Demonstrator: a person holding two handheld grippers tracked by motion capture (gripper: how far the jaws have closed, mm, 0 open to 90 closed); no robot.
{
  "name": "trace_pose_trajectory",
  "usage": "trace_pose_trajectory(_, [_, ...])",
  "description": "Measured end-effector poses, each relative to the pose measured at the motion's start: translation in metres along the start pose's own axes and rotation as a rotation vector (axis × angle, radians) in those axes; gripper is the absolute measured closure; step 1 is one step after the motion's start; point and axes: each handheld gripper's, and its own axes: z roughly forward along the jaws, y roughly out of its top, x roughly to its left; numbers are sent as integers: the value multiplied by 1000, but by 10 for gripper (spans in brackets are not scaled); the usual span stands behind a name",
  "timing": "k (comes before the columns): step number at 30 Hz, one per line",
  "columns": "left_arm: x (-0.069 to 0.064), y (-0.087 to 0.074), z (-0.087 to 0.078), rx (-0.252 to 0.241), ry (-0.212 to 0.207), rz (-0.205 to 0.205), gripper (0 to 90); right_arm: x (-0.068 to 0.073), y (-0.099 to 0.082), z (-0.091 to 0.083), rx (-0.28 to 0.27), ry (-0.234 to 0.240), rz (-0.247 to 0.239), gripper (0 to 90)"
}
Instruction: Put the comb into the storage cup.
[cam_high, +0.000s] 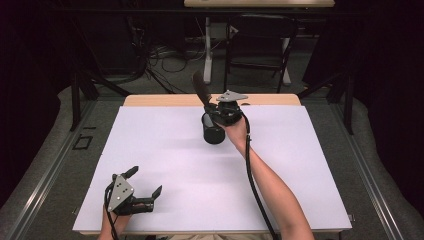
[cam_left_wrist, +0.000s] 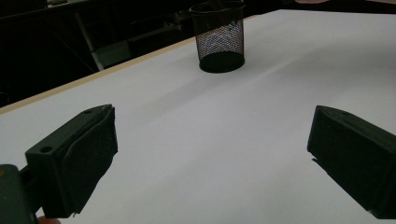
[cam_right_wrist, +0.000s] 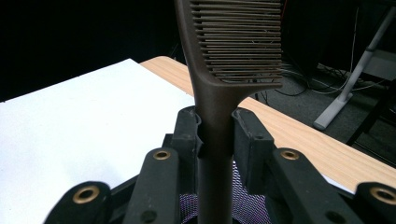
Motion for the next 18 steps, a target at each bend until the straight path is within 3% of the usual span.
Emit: trace_pose_trajectory(18, [0,0,0,1,0,-1,17,-1,-6,1,20,-2,-1,723])
